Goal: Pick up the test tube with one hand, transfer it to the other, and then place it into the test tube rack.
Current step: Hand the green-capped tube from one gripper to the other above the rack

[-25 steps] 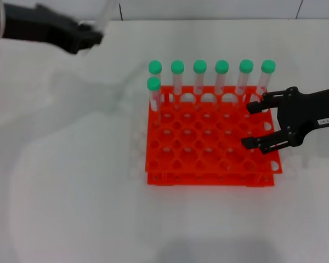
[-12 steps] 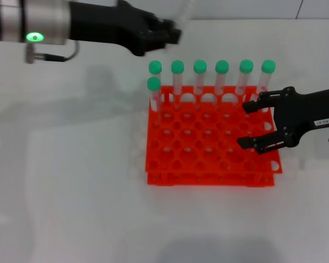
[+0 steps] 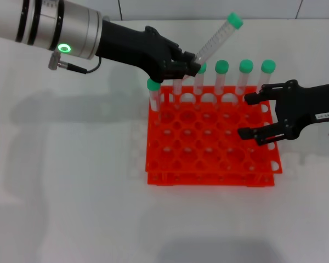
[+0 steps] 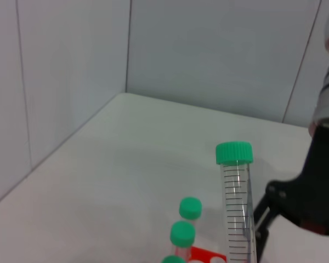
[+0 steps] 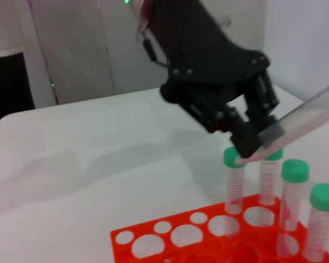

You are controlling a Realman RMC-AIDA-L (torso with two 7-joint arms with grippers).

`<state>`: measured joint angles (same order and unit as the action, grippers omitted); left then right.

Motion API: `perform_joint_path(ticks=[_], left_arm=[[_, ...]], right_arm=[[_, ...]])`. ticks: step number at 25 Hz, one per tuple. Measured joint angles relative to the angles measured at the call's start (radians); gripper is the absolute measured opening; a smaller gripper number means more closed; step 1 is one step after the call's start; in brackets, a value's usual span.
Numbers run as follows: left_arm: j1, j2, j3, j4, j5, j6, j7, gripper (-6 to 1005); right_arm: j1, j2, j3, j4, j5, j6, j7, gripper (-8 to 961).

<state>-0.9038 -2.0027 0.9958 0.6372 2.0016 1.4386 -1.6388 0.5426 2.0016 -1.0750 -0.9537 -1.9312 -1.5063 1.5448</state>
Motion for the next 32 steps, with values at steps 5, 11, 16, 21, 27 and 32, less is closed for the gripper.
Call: perform_joint_path(ticks=[5,11,16,21,27,32], left_arm=[[0.017,-0.010,0.000,-0.002,0.002,0.001,0.024,218],[0.062,-0.025,-0.008,0.005,-0.007,-0.003,0.077,222],[0.083,-0.035,-0.010,0.005,-0.008,-0.005,0.119,225],[0.091,-0.044,-0.011,0.005,-0.017,-0.008,0.144,228],[0.092,-0.045,-0.011,0.005,-0.024,-0.008,0.155,232],[0.091,-0.045,-0.011,0.009,-0.024,-0.008,0.157,236]], right_arm=[[-0.002,-0.013,0.042,0.007,-0.001,-0.016,0.020,842],[0.006,-0.051,0.048,0.005,-0.011,-0.028,0.079,841],[0.026,-0.083,0.061,-0.001,-0.005,-0.050,0.164,841],[0.056,-0.095,0.116,-0.002,-0.005,-0.107,0.241,841],[0.072,-0.095,0.176,-0.003,0.000,-0.149,0.294,841],[0.062,-0.045,0.233,0.006,0.067,-0.149,0.295,841]])
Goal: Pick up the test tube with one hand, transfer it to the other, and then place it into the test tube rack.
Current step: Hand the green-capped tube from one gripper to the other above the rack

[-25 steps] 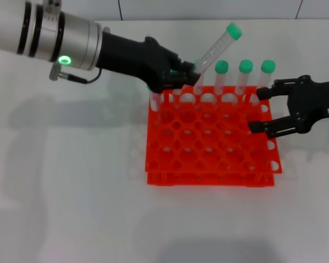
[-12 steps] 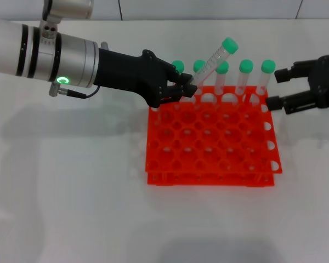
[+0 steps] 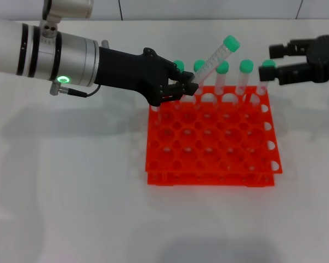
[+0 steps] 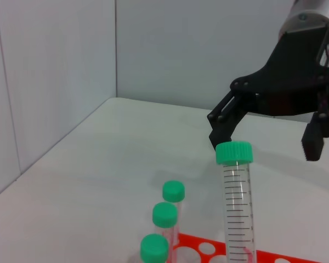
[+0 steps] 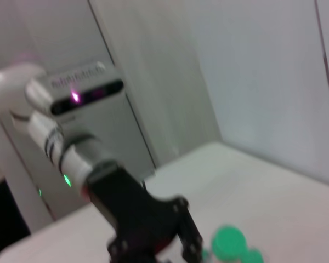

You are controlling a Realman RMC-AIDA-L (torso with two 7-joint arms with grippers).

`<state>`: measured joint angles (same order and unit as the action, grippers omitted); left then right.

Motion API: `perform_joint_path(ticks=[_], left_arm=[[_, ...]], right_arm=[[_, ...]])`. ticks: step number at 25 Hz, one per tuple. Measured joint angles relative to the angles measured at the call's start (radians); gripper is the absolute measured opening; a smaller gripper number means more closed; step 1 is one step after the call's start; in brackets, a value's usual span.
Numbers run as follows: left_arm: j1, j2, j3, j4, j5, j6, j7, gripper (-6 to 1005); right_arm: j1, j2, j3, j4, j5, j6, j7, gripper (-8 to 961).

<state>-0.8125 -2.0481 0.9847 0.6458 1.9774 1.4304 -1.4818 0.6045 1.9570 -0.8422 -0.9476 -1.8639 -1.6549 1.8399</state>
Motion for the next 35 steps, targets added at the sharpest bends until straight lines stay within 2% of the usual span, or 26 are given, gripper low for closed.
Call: perform_joint_path(ticks=[4,7,11,18,21,22,35], left_arm=[[0.001,-0.001,0.003,0.000,0.000,-0.010,0.000,238],[0.002,-0.002,0.003,0.000,0.001,-0.011,0.006,240],[0.005,-0.003,0.004,0.005,0.001,-0.012,0.014,243],[0.005,-0.003,0.005,0.006,0.000,-0.012,0.021,248],[0.005,-0.003,0.002,0.006,-0.004,-0.015,0.026,250],[0.005,-0.003,0.001,0.006,-0.005,-0.018,0.028,250],[-0.002,-0.003,0.002,0.006,-0.008,-0.022,0.034,259]], right_arm=[[-0.030,0.040,0.001,0.012,0.074,0.050,-0.019,841],[-0.040,0.057,-0.008,0.069,0.131,0.087,-0.065,841],[-0.034,0.058,-0.017,0.203,0.238,0.098,-0.168,841],[-0.032,0.064,-0.029,0.302,0.319,0.114,-0.283,842],[-0.029,0.065,-0.076,0.369,0.408,0.138,-0.362,842],[-0.030,0.066,-0.129,0.388,0.456,0.178,-0.395,842],[-0.041,0.069,-0.302,0.412,0.636,0.278,-0.506,812]])
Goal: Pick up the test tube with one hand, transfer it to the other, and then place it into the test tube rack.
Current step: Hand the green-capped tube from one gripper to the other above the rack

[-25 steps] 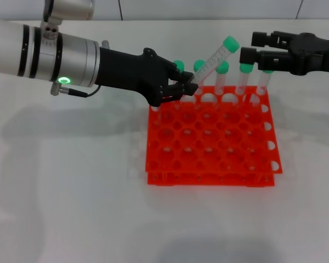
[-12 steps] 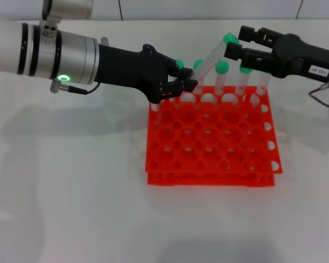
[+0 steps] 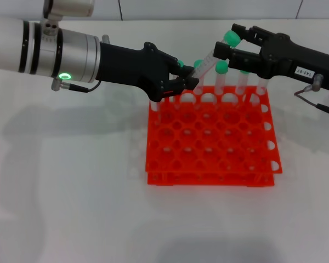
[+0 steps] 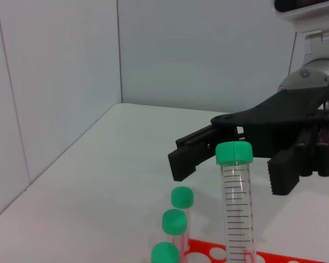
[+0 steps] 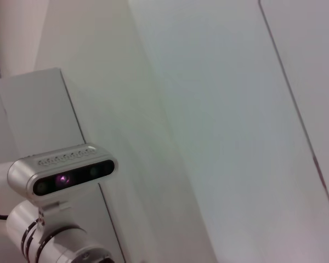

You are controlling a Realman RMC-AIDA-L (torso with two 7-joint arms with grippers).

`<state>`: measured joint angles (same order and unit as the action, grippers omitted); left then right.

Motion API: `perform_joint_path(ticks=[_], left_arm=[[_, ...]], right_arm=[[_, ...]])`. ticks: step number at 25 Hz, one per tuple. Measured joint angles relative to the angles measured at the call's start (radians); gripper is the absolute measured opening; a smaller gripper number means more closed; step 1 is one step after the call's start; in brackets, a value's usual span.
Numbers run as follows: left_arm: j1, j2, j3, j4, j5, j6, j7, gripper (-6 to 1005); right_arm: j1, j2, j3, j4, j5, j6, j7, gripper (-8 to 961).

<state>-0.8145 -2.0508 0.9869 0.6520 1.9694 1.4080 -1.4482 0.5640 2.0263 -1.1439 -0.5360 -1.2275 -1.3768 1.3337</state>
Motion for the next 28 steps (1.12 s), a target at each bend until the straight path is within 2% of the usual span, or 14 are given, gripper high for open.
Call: perform_joint_path(ticks=[15,21,28], left_arm=[[0.001,-0.002,0.004,0.000,0.005,-0.008,0.000,269],[-0.001,-0.002,0.004,0.000,0.004,-0.012,0.003,273],[-0.003,-0.003,0.004,0.000,0.007,-0.014,0.004,278]], right_arm=[[-0.002,0.000,-0.035,0.028,0.068,-0.019,-0.043,737],[0.001,0.000,-0.036,0.030,0.069,-0.012,-0.044,611],[0.004,0.000,-0.035,0.032,0.075,-0.010,-0.044,616]])
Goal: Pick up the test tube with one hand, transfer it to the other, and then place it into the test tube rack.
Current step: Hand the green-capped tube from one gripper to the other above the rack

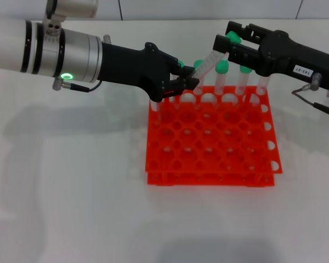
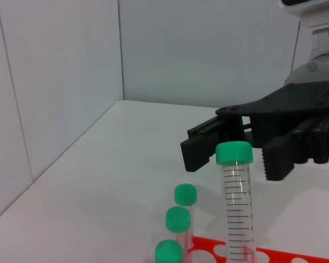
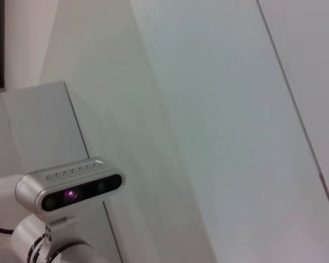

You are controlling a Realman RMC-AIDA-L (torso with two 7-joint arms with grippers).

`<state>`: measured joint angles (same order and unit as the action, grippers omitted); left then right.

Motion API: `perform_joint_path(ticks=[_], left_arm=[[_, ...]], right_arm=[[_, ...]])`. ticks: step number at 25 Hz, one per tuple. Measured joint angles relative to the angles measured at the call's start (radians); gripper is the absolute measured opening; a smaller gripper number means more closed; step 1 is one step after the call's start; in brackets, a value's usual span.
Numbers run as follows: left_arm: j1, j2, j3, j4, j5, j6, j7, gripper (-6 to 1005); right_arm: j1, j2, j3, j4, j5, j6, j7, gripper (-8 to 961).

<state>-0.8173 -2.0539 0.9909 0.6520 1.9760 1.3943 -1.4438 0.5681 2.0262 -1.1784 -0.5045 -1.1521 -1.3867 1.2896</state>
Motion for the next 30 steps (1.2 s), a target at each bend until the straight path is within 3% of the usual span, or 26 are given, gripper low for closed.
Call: perform_joint_path(ticks=[6,12,17,30], left_arm=[[0.000,0.000,0.002,0.000,0.001,0.000,0.002,282],[-0.001,-0.005,0.003,0.000,0.003,0.000,0.011,286],[-0.001,-0.005,0.003,0.001,0.003,0.000,0.013,289],[0.000,-0.007,0.003,0.002,-0.006,0.007,-0.009,298]], right_arm=[[-0.002,0.000,-0.002,0.007,0.014,0.000,-0.019,553],[0.008,-0.004,-0.002,0.026,0.016,0.000,-0.016,327],[0.008,-0.004,-0.003,0.027,0.017,-0.004,-0.015,265],[0.006,-0.006,0.001,0.027,0.015,-0.011,-0.004,264]])
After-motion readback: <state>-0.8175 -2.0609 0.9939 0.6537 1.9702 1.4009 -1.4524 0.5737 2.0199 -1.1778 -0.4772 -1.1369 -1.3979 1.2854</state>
